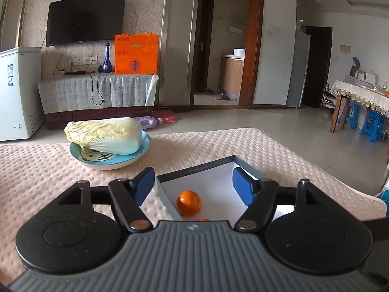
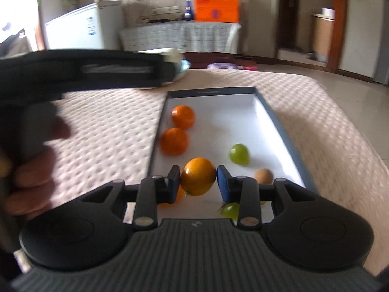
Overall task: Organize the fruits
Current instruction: 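Open the right tool to drop the orange into the box while the left tool withdraws, then move both open tools away from the box toward the two red apples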
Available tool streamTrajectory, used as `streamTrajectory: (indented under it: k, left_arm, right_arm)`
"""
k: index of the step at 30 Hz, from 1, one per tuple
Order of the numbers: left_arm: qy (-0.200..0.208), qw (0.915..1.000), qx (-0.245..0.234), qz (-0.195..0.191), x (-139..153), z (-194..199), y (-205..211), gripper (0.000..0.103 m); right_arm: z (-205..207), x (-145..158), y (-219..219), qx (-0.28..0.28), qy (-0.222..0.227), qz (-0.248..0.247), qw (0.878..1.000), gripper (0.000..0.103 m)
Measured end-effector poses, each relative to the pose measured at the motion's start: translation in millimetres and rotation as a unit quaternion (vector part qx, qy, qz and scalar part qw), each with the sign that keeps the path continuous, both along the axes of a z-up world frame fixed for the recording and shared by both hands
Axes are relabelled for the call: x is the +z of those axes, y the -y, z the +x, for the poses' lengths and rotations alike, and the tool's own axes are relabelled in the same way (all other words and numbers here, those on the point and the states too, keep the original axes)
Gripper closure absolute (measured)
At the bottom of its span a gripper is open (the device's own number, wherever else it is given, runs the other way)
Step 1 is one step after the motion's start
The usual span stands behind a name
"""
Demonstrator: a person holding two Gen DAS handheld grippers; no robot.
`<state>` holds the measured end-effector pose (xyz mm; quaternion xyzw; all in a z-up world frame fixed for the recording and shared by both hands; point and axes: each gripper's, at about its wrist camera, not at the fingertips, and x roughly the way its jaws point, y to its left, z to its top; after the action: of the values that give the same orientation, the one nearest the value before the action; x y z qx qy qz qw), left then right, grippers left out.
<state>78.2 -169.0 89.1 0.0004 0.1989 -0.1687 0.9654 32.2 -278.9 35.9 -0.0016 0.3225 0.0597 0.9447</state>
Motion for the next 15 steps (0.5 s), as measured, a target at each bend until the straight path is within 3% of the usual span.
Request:
streamTrajectory:
  k: [4, 10, 15]
  left_arm:
    - [0.003, 0.9999, 0.01, 0.007, 2, -7, -19, 0.027]
    - [0.007, 0.9991, 0.04, 0.012, 6, -19, -53, 0.027]
    - [-0.002, 0.9974, 0.072, 0.009, 9, -32, -83, 0.027]
  right_arm:
    - [5, 0, 0, -0.032, 0.023, -0.017, 0.999, 0.053]
    - [1, 14, -3, -0.065, 0.073, 0.01, 0.995, 0.053]
    - [-2, 22, -27, -0.031, 0.101, 0.028, 0.994, 0.053]
